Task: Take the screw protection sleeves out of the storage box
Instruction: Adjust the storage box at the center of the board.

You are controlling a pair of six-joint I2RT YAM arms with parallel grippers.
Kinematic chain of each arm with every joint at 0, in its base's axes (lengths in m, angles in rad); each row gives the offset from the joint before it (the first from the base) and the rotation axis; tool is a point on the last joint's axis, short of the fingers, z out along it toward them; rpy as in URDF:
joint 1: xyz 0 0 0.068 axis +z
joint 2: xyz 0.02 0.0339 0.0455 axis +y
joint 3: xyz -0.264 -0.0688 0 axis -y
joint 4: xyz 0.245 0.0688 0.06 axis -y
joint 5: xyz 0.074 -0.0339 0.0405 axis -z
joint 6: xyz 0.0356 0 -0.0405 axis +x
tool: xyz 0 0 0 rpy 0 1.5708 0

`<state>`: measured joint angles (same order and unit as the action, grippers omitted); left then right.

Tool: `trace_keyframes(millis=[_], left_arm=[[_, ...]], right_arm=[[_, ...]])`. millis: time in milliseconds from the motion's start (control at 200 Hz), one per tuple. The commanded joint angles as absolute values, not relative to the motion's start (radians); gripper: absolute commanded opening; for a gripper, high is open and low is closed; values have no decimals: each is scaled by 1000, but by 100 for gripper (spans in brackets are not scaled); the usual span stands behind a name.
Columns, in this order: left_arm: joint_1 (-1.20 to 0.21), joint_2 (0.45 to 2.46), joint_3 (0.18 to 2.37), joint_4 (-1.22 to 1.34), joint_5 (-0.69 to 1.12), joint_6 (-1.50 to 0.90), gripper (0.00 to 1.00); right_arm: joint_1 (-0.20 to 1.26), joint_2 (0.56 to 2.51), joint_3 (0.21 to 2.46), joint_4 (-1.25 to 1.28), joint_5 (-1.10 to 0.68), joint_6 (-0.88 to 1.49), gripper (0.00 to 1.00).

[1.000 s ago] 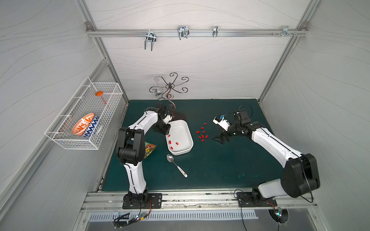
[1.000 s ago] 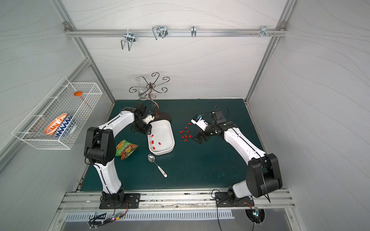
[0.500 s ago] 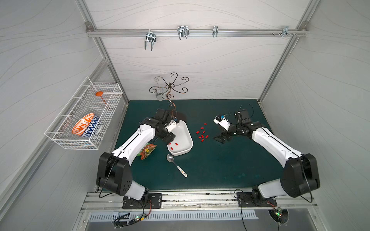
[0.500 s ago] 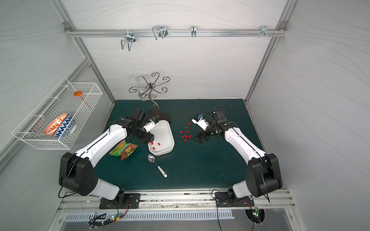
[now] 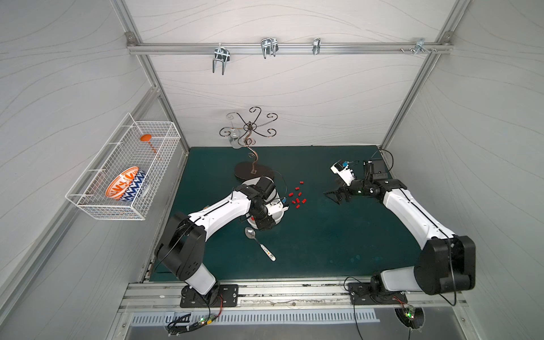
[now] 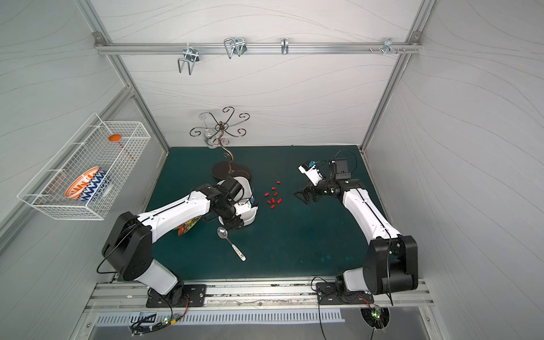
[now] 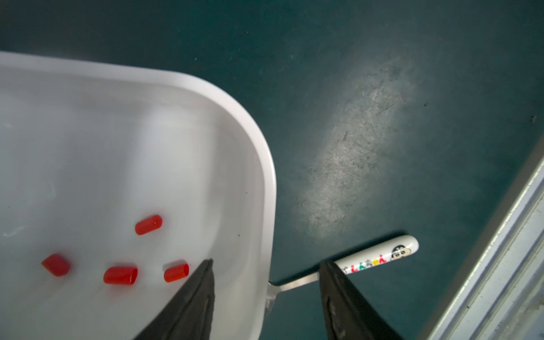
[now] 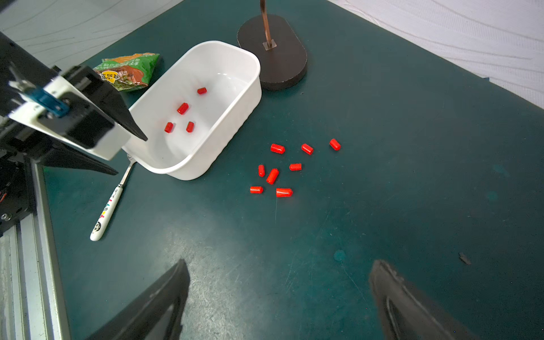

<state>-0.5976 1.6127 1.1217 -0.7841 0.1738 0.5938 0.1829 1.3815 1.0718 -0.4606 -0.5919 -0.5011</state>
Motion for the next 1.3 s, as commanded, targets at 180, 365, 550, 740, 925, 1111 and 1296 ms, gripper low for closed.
trace_keyframes(millis=[180, 365, 550, 740, 925, 1111, 1296], left_arm=[[-618, 1683, 1128, -719, 159, 607, 32], [-623, 1666, 1141, -783, 171, 610, 15], [-623, 1637, 1253, -1016, 221, 655, 0], [-621, 1614, 1356, -1210, 296, 737, 0], [-611, 1648, 1399, -1253, 357, 810, 0], [-574, 1672, 1455, -1260, 393, 858, 0], [-539, 1681, 1479, -1243, 437, 866, 0]], right_arm=[[179, 1368, 1060, -457, -643, -479, 99], [179, 1371, 1060, -457, -640, -479, 99], [179, 1373, 1060, -457, -640, -480, 99], [179, 1386, 1062, -458, -641, -483, 99], [181, 1386, 1063, -460, -641, -483, 99], [181, 1390, 1062, -459, -638, -483, 99], [182, 1392, 1063, -459, -639, -485, 99]])
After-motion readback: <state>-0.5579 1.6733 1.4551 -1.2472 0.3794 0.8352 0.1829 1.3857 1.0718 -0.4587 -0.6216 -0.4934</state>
